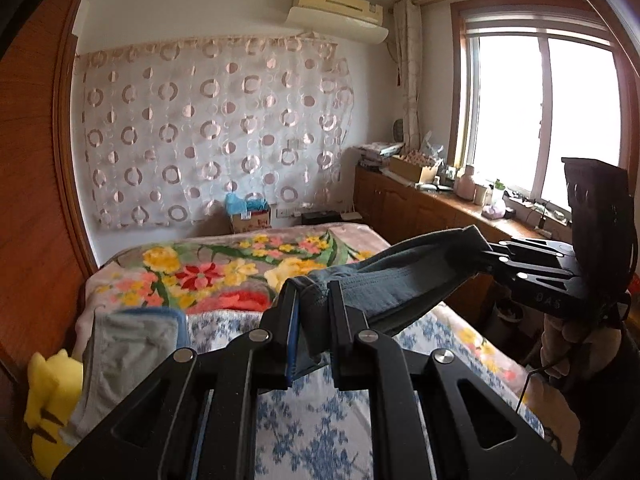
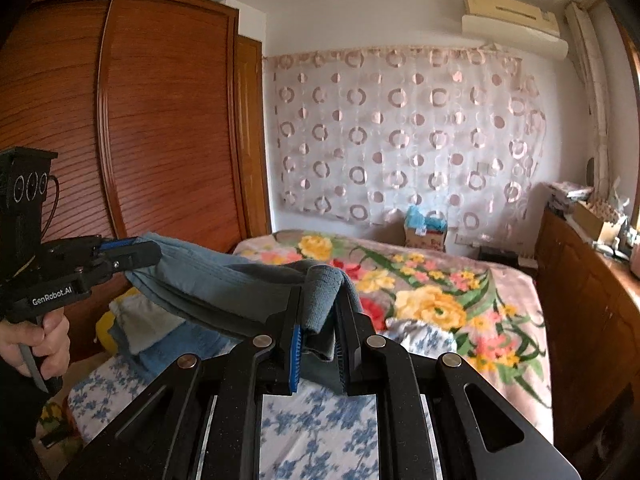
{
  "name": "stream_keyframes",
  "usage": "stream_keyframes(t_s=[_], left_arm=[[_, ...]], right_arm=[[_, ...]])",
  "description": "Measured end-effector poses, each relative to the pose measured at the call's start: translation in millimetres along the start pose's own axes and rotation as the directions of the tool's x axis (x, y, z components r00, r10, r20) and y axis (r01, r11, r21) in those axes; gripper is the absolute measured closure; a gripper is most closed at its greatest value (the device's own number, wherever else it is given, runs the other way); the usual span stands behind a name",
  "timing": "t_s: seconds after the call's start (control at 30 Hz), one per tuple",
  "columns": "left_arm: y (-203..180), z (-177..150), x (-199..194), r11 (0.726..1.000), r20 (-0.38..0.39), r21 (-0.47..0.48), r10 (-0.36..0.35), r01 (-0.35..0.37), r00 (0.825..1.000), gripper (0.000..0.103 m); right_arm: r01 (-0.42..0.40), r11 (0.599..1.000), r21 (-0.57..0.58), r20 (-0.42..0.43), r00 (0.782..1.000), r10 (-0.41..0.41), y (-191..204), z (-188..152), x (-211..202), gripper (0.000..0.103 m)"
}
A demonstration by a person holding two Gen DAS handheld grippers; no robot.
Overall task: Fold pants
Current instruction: 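Lift the shorts with both tools and carry them over the bed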
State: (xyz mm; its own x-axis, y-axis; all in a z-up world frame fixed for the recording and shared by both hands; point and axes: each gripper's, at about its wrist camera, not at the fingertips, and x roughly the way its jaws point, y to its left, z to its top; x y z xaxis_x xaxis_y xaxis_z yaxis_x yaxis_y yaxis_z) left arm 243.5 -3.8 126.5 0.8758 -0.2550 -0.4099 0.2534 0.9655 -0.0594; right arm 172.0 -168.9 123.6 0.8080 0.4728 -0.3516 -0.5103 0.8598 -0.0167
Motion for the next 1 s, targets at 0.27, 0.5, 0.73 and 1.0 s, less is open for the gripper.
stream_keyframes(t_s=[0.27,0.5,0.73,1.0], left_arm=[[-8.9,-40.5,-22.7,1.000,-0.021,0.008,0.005,-0.005,1.000,0.090],[-16.1,-62.7,-38.1,1.000,-0.044,0.016,-0.004,0.005,0.999,0.090],[-20.2,-83.1,-56.8,1.000,-0.059,0.014,-0.024,0.025,0.998,0.090],[-31.8,-123.1,-88.4,0.999,-0.091,0.024,-0.045,0.047,0.995,0.090]], right_arm=[[-0.009,1.000,0.007,-0.048,0.999,0.009,16.6,-26.6,-18.3,0.090],[-0.018,1.000,0.022,-0.075,0.997,0.019,21.3,-34.8,-34.4,0.092],[-0.036,0.998,0.053,-0.105,0.994,0.041,23.5,-39.0,-49.3,0.093],[-0.052,0.995,0.084,-0.140,0.988,0.064,37.7,-62.0,-71.2,0.093]])
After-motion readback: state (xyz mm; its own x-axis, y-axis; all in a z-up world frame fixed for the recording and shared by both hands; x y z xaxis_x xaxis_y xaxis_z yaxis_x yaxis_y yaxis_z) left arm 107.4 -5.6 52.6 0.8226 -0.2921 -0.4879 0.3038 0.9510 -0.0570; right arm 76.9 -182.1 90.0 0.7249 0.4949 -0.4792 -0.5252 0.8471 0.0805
